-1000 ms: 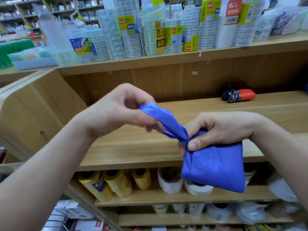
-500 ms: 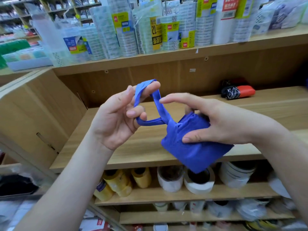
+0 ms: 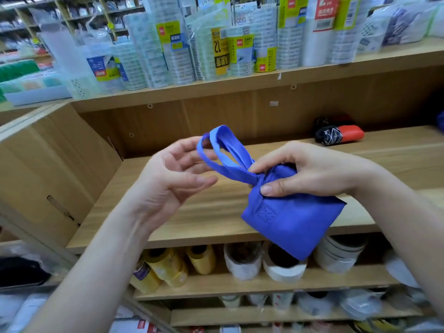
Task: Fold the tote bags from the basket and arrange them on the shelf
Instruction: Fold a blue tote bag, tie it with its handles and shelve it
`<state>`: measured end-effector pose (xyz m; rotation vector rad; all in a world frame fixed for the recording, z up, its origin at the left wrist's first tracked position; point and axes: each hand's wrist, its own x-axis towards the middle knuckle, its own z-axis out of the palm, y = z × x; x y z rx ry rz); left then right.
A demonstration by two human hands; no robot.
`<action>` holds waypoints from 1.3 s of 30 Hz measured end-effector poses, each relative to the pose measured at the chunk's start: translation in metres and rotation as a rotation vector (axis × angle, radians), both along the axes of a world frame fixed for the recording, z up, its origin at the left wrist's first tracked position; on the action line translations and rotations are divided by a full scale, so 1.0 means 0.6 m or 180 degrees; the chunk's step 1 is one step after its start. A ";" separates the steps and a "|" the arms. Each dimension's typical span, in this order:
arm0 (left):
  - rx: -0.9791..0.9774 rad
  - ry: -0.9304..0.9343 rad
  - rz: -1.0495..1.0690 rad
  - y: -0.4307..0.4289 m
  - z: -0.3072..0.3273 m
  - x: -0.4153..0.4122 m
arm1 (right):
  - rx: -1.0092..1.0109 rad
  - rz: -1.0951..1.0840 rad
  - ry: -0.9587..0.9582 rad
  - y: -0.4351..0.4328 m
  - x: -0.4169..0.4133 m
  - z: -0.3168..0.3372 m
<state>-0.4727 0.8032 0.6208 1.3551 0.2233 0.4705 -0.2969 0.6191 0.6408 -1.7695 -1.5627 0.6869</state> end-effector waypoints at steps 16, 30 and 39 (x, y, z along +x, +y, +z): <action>-0.0006 -0.0555 -0.1294 -0.011 0.040 0.023 | -0.0056 0.0846 0.2003 -0.014 0.026 -0.032; 0.1325 -0.0414 -0.0965 -0.004 0.018 -0.023 | 0.0299 -0.0326 0.1273 -0.042 0.033 -0.041; 0.2276 -0.0051 -0.0485 -0.030 -0.009 -0.014 | 0.1317 -0.0428 0.3137 -0.016 0.002 -0.084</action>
